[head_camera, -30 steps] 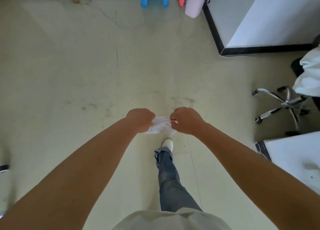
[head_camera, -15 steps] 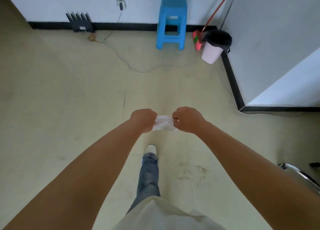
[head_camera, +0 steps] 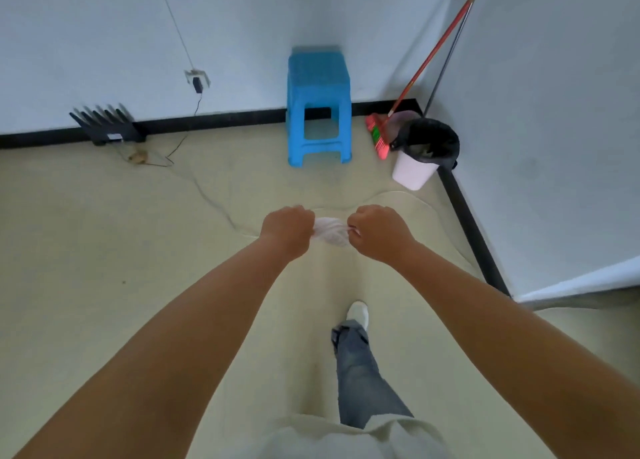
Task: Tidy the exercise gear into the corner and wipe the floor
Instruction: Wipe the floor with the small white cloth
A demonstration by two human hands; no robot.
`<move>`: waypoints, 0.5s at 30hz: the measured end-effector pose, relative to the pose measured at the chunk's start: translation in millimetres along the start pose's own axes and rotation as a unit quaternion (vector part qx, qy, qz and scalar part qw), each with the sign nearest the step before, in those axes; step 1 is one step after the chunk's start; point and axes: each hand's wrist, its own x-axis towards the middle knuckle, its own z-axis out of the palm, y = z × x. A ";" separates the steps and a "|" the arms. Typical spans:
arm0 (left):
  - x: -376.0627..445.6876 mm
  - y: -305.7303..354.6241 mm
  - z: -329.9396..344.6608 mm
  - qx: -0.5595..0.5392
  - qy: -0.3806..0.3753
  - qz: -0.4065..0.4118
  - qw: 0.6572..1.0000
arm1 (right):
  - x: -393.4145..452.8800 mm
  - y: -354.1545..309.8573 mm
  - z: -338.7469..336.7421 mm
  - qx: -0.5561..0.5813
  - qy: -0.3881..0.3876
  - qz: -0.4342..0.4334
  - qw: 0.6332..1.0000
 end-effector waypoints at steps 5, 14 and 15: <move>164.0 -18.2 -47.9 0.014 -0.006 -0.001 1.000 | 153.9 95.3 -11.8 -0.007 -0.006 0.011 1.000; 403.4 -61.0 -149.3 0.061 -0.014 -0.007 0.998 | 404.8 218.1 -74.4 -0.058 -0.040 -0.034 0.997; 432.0 -71.0 -158.9 0.053 -0.015 -0.017 0.998 | 432.4 228.7 -78.6 -0.062 -0.045 -0.038 0.996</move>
